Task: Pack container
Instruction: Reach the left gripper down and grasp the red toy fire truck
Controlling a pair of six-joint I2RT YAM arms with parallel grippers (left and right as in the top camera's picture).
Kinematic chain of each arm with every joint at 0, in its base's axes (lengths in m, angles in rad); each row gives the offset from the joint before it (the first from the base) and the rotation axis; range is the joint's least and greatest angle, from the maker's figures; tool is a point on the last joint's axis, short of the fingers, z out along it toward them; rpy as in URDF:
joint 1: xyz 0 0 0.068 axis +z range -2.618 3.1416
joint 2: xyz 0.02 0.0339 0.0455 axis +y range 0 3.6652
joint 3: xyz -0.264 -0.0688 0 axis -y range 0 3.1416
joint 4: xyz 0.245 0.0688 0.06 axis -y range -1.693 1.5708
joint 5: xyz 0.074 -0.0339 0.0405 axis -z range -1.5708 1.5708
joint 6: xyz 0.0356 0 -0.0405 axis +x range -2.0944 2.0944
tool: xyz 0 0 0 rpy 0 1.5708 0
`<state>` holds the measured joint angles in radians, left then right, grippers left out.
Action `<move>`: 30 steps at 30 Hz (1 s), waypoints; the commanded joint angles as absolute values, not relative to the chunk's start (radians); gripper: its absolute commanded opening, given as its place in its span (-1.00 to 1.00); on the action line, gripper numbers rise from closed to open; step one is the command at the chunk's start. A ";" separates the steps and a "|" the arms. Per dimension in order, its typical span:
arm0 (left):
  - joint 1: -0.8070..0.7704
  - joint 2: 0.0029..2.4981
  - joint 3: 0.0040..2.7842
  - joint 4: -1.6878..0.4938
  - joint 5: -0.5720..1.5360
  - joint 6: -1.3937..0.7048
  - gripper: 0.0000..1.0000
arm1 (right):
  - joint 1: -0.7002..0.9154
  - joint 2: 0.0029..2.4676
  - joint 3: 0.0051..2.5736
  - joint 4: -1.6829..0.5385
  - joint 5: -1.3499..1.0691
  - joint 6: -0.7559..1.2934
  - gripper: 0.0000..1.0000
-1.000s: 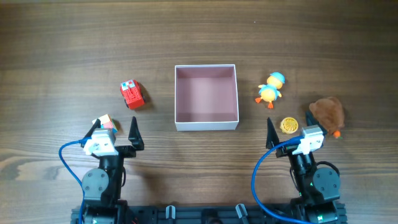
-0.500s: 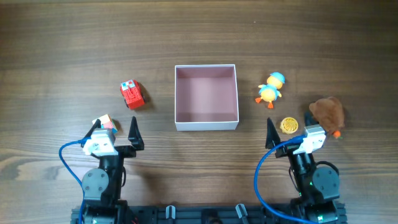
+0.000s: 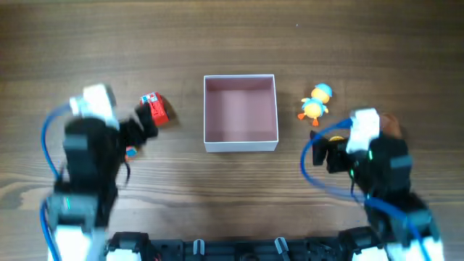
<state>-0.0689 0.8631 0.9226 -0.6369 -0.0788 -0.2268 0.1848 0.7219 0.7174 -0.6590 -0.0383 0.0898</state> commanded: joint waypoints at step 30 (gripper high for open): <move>-0.052 1.854 1.346 -0.871 -0.026 -0.432 1.00 | 0.074 1.498 1.464 -1.168 -0.001 0.157 0.99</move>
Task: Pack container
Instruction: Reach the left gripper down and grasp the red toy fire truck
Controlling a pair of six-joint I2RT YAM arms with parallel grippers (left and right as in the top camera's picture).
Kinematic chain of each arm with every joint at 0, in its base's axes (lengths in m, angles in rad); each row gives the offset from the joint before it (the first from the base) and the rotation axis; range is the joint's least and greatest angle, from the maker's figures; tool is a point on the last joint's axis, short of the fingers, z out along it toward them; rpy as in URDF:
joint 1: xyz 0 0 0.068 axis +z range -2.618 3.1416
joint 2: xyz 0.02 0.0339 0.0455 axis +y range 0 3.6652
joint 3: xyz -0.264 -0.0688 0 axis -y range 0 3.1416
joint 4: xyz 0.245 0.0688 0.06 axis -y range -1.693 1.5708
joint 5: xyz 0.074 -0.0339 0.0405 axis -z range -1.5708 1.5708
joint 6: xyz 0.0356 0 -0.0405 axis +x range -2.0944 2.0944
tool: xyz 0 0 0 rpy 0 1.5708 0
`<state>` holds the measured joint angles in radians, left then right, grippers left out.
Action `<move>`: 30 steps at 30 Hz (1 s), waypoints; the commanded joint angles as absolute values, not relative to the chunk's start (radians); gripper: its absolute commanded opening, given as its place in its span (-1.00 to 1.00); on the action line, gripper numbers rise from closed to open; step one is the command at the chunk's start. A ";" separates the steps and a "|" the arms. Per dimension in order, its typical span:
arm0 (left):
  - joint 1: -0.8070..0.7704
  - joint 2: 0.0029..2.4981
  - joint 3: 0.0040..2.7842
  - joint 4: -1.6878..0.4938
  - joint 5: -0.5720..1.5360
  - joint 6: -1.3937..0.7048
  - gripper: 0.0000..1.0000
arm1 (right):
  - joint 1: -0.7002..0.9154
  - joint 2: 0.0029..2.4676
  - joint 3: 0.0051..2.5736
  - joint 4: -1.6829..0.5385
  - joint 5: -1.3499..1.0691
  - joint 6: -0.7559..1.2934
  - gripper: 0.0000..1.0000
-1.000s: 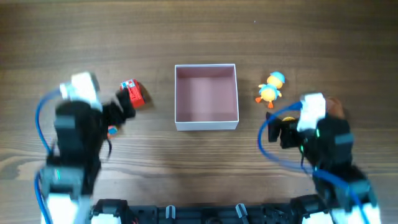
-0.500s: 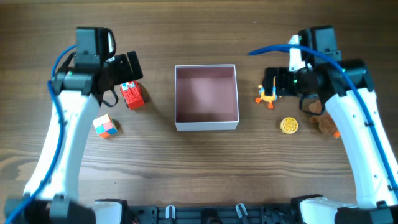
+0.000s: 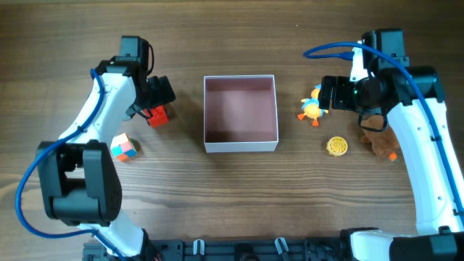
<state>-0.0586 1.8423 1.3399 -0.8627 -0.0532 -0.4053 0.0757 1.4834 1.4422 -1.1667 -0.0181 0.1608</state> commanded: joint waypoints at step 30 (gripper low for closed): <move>-0.047 1.929 1.343 -0.846 -0.061 -0.430 0.29 | 0.074 1.498 1.464 -1.184 0.000 0.157 0.99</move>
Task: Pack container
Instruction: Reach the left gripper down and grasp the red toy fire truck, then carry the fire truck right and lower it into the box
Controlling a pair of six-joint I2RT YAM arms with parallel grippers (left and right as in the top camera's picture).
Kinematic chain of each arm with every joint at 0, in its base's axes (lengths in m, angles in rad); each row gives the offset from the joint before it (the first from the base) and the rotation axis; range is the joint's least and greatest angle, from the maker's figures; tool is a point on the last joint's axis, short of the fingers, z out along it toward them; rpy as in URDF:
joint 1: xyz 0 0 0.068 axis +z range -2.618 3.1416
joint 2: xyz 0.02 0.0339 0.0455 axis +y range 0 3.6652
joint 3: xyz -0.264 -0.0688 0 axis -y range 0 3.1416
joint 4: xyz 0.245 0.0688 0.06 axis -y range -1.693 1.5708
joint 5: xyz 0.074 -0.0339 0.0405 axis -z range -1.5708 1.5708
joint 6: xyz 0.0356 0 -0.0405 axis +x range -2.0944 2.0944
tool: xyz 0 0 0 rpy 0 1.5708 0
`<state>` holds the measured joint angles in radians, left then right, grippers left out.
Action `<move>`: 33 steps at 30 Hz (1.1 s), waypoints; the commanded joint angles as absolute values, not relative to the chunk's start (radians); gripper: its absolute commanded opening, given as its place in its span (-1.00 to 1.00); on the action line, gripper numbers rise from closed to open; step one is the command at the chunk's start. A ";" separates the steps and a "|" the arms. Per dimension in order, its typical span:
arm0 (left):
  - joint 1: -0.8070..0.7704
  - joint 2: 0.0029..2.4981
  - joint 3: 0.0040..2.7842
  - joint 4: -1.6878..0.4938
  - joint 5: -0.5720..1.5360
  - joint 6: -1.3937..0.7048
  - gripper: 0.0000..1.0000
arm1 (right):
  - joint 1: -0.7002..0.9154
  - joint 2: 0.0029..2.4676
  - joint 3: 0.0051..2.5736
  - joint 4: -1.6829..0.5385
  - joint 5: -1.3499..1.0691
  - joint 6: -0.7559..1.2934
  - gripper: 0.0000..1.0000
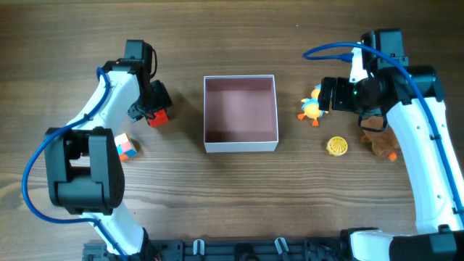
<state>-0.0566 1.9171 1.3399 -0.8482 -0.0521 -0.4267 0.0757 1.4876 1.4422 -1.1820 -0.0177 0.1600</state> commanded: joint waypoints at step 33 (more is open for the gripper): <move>-0.382 1.586 1.493 -0.924 -0.106 -0.398 -0.92 | 0.032 1.492 1.464 -1.168 0.025 0.190 1.00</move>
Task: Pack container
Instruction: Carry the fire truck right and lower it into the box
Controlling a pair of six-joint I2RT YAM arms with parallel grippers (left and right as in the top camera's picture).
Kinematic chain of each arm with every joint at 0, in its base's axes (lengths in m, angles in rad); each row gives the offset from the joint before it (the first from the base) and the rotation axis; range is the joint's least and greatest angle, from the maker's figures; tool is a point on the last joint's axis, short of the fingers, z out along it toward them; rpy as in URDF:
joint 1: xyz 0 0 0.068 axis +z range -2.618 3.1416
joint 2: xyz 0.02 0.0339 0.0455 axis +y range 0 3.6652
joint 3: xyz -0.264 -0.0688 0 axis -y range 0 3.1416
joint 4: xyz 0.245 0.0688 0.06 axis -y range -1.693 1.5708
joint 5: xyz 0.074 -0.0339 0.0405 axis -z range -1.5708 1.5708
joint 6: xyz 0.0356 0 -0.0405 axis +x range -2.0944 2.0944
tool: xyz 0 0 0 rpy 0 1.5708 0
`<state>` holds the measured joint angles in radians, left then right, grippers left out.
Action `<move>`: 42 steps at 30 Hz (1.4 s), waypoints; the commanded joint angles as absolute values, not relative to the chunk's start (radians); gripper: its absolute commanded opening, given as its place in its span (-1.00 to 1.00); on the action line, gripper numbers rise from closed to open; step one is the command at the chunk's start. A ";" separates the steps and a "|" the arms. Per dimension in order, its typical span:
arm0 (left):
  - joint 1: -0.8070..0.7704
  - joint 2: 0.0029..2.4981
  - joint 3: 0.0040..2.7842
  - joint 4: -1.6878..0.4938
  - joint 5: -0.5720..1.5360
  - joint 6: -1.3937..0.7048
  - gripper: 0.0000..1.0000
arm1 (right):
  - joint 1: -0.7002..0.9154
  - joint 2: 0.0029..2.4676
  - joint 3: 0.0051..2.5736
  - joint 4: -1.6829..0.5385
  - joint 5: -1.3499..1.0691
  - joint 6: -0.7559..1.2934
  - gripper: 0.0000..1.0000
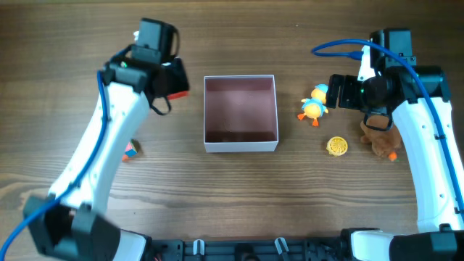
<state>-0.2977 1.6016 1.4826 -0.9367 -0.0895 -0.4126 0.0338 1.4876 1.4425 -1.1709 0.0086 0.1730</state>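
Observation:
A white box (241,146) with a pinkish floor stands open at the table's middle. Just left of its far corner my left gripper (176,85) is shut on a small red toy (180,93), held off the table; only the toy's red edge shows under the fingers. Right of the box lies a yellow and blue duck toy (315,103). My right gripper (333,92) hovers close beside the duck on its right. Its fingers are too dark to tell apart.
A round yellow disc (336,146) and a brown plush toy (380,141) lie at the right, under the right arm. A multicoloured cube (130,151) peeks out beside the left arm at the left.
My left gripper was down on the red toy left of the box. It now holds the toy raised, further right and further back, next to the box's far left corner. The right gripper has shifted slightly right.
Both arms were low near the front edge, with the red toy on the table left of the box. Then the left gripper was at the red toy and the right gripper beside the duck. The left gripper stayed on the toy, and now carries it by the box.

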 commanded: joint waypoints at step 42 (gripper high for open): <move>-0.526 2.003 1.493 -0.835 -0.226 -0.405 -0.61 | 0.032 1.493 1.464 -1.171 0.002 0.183 0.99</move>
